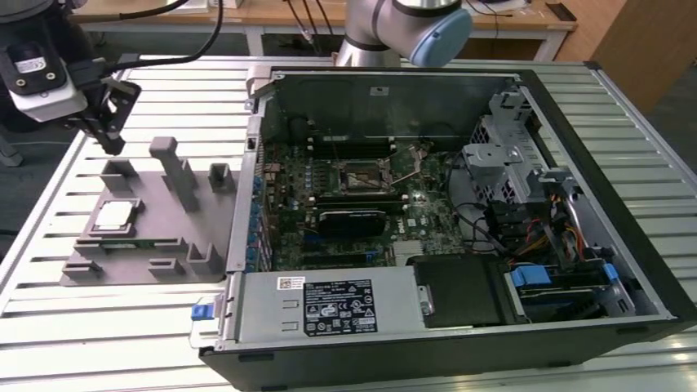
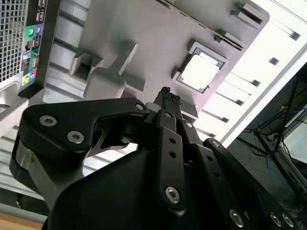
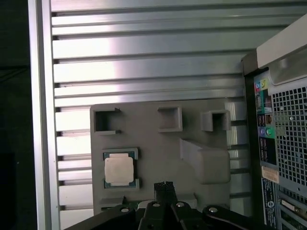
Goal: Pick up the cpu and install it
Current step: 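Reach for the cpu, then pick up the cpu and move it towards the insertion slot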
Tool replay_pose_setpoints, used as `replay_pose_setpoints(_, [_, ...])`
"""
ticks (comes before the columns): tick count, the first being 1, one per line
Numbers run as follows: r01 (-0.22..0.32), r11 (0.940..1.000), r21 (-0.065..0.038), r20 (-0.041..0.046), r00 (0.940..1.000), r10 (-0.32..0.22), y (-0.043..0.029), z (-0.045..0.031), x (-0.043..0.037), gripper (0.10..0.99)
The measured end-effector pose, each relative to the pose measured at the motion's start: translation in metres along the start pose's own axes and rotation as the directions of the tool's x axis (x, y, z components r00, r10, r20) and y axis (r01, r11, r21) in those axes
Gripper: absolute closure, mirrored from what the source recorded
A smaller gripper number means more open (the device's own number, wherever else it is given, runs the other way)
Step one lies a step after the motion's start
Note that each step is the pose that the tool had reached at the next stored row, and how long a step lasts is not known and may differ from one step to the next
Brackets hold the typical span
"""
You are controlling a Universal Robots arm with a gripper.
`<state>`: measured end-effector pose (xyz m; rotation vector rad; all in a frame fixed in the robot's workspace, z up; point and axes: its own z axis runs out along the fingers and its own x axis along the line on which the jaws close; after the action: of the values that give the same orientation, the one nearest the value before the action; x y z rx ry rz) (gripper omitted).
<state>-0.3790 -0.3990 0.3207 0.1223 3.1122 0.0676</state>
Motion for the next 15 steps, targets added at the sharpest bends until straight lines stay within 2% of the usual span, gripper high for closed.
replay_pose_setpoints(3, [0.0, 1.0, 0.0, -0.0001, 1.0, 0.0, -0.0006, 0.0026, 0.0057, 0.98])
replay_pose_setpoints(15, [0.0, 1.0, 0.0, -0.0001, 1.0, 0.0, -0.0006, 0.0034, 0.0062, 0.98])
